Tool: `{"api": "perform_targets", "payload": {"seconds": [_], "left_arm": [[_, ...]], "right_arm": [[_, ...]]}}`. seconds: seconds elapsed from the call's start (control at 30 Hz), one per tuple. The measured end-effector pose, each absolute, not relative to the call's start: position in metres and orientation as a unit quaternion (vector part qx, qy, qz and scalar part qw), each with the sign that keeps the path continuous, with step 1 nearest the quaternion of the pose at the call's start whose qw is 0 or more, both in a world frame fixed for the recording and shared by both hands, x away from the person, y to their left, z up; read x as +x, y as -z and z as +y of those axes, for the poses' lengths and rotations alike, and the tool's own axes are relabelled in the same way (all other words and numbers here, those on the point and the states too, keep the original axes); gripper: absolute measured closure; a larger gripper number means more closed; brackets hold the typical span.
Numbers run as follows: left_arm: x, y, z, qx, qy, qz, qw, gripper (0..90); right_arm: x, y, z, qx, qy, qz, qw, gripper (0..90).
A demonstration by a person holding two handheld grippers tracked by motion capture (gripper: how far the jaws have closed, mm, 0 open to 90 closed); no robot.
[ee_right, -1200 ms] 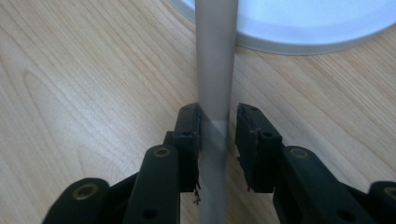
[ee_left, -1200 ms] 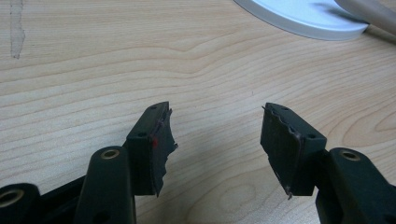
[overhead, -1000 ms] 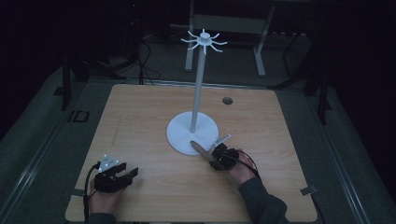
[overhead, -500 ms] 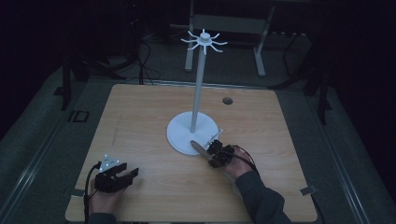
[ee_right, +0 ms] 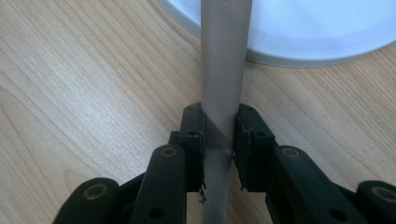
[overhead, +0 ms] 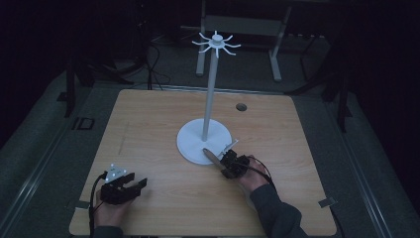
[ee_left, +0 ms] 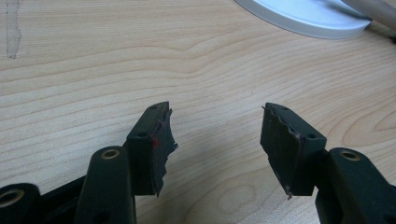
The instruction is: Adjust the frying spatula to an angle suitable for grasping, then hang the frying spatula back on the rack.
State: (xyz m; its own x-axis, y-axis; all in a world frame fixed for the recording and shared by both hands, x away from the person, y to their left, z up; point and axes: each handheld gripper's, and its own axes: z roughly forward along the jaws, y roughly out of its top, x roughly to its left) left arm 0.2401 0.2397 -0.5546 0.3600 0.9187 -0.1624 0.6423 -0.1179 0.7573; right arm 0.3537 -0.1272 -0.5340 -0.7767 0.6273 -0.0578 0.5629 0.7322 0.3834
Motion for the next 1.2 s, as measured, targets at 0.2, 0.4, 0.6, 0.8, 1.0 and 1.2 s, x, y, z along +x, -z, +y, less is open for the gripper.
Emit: {"api": "perform_targets", "payload": {"seconds": [0.2,0.4,0.6,0.8,1.0,1.2], "left_arm": [[0.240,0.555,0.240,0.727,-0.177,0.537,0.390,43.2],[0.240,0.555,0.240,0.726,-0.177,0.537,0.390,43.2],[0.240,0.555,0.239,0.726,-0.178,0.538,0.390,43.2],[0.240,0.555,0.240,0.726,-0.179,0.538,0.390,43.2],[0.240,0.555,0.240,0.726,-0.179,0.538,0.390,43.2],[0.240,0.554,0.239,0.726,-0.180,0.537,0.390,43.2]], "right_arm": [[0.352,0.534,-0.130,0.323,-0.186,0.923,0.100,74.3],[0.350,0.529,-0.134,0.327,-0.202,0.917,0.108,74.3],[0.346,0.522,-0.138,0.327,-0.218,0.912,0.121,74.3],[0.344,0.514,-0.143,0.328,-0.235,0.905,0.135,74.3],[0.342,0.505,-0.150,0.338,-0.263,0.891,0.150,74.3],[0.340,0.495,-0.156,0.348,-0.298,0.874,0.164,74.3]]}}
